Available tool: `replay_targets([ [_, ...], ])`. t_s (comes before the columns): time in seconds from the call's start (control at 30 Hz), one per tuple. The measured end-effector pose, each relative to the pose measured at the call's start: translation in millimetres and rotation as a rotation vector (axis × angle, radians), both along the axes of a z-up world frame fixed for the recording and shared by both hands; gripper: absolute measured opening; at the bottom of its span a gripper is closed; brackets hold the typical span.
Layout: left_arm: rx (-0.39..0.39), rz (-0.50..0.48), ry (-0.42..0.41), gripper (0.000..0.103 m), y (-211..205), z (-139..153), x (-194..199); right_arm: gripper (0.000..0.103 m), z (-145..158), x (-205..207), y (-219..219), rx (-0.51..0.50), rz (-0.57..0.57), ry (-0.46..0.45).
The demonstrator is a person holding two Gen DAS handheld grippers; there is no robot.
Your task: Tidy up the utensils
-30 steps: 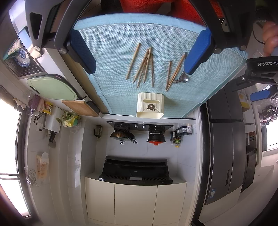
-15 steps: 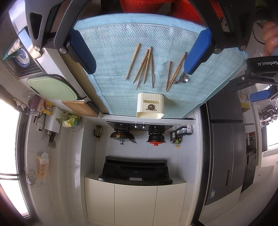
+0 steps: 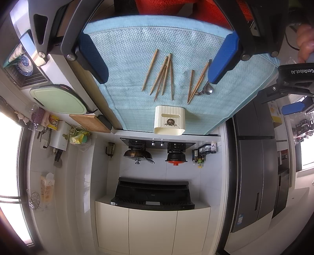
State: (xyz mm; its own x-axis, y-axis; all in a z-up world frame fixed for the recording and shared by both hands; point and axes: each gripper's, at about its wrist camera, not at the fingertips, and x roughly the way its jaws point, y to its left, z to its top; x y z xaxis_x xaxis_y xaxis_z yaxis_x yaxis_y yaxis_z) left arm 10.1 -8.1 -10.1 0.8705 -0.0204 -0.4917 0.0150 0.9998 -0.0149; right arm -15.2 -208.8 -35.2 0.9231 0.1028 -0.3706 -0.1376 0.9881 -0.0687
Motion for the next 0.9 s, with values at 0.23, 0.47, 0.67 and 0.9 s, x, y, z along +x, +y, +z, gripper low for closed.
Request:
replay_targets([
  [0.23,0.009,0.007,0.022,0.103,0,-1,7,0.103,-1,2,0,-0.002,0.001,0.006],
  [0.47,0.008,0.006,0.068,0.103,3,-10,18,0.103,-2,11,-1,-0.002,0.002,0.028],
  [0.67,0.009,0.012,0.119,0.103,7,-18,31,0.103,-3,20,2,-0.013,0.013,0.035],
  [0.9,0.055,-0.027,0.166,0.103,3,-31,58,0.103,0,48,-15,0.018,-0.016,0.008],
])
